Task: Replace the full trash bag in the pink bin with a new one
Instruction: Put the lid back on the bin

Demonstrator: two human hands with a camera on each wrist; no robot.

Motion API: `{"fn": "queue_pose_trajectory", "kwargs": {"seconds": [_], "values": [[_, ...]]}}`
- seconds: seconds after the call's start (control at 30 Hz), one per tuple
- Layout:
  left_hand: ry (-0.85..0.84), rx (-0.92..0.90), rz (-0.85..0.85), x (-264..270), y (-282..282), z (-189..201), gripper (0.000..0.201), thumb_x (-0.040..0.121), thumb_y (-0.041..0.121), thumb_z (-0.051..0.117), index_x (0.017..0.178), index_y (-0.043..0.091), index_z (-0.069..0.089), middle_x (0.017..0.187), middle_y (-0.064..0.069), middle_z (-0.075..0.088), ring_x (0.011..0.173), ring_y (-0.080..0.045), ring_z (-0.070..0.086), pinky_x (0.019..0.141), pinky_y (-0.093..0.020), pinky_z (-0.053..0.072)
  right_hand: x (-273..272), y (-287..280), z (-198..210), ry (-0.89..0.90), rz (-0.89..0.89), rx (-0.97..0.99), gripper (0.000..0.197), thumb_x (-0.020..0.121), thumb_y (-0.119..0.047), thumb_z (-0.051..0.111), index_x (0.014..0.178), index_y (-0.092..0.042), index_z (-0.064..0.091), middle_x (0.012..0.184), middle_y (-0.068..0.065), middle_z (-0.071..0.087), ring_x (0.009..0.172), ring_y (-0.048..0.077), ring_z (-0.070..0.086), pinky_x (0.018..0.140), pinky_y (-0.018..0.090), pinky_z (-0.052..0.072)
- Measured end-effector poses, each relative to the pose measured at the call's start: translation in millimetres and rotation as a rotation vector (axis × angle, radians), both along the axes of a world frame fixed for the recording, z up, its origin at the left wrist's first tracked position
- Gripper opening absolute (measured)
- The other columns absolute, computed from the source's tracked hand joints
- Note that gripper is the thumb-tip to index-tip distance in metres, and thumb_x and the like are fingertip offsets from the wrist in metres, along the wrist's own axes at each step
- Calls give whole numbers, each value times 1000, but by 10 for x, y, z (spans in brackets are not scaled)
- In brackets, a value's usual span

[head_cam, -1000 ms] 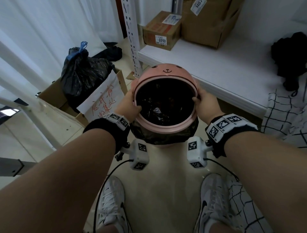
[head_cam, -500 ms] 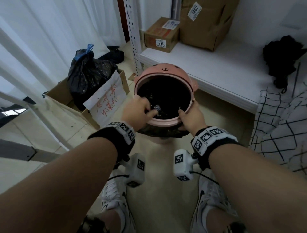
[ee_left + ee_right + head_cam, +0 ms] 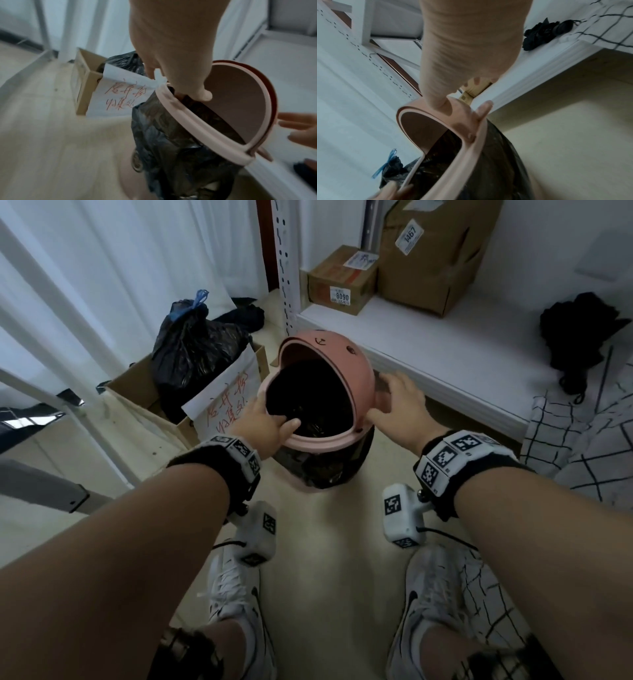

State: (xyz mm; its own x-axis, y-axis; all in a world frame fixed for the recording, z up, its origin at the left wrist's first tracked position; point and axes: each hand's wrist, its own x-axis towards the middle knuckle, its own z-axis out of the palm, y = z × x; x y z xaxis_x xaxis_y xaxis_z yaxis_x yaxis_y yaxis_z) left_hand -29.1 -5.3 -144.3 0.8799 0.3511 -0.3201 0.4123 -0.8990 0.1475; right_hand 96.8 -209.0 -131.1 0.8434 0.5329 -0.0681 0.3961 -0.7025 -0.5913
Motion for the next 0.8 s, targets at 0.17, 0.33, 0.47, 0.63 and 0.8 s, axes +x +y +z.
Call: {"fn": "queue_pose_trajectory", "kwargs": {"seconds": [0.17,0.33,0.47,0.63,0.8], "values": [[-120,-119,322,205,-50,-336,86,94,49,41,149,-1,-4,159,-20,-3,148,-31,6,121,-38,14,148,396,135,128,122,105,103,71,-55,69,150,-26,9,157,4,21,144,26,22,118,49,22],[-160,-87,298,261,-11,-451,82,94,40,43,150,1,-4,159,-21,-4,149,-31,0,122,-38,7,178,514,43,114,90,144,90,82,-29,61,150,-31,1,154,7,15,140,32,25,115,46,26],[-135,-87,280,293,-56,-302,79,95,48,39,151,7,0,160,-17,-1,148,-29,8,120,-39,8,266,493,36,102,76,119,90,81,-30,62,149,-34,3,153,9,18,137,33,30,114,46,29],[-74,-141,85,462,209,211,56,100,38,34,146,8,25,144,-19,41,127,-34,47,102,-39,38,355,457,216,51,85,156,80,83,-55,59,145,-20,23,149,11,29,136,26,33,114,42,29],[-388,-111,-59,657,264,646,51,99,26,40,145,7,29,149,-17,33,137,-30,35,112,-35,27,437,609,353,46,-27,173,60,97,-51,15,136,-15,42,147,13,38,138,22,32,114,36,22]]}}
